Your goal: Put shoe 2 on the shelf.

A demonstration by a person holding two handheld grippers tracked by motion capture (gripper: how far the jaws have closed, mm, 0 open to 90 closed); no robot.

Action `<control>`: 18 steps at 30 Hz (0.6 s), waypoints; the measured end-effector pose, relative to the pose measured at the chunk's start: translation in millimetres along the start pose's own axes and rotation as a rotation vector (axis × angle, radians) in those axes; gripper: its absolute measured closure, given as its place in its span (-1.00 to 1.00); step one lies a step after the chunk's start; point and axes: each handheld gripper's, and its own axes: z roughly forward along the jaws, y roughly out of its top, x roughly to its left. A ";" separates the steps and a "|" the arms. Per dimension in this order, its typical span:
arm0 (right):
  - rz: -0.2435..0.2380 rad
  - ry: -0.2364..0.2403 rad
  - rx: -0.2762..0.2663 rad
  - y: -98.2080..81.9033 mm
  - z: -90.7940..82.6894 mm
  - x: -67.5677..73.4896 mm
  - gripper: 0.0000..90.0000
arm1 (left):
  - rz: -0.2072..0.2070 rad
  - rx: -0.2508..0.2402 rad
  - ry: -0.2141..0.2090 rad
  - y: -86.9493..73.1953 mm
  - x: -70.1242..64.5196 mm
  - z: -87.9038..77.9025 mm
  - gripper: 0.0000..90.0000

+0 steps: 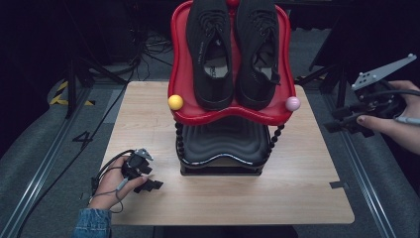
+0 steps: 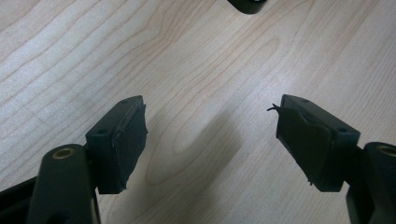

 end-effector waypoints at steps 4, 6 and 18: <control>0.027 0.007 0.004 -24.0 26.9 -11.5 -0.03 | -0.010 -0.010 0.009 -4.4 1.1 -3.0 -0.44; 0.038 0.010 -0.002 -33.4 37.7 -15.0 -0.03 | -0.016 -0.015 0.018 -8.6 2.1 -5.6 -0.44; 0.105 0.032 0.028 -90.0 113.8 -25.2 -0.06 | -0.026 -0.024 0.025 -11.8 1.7 -7.2 -0.44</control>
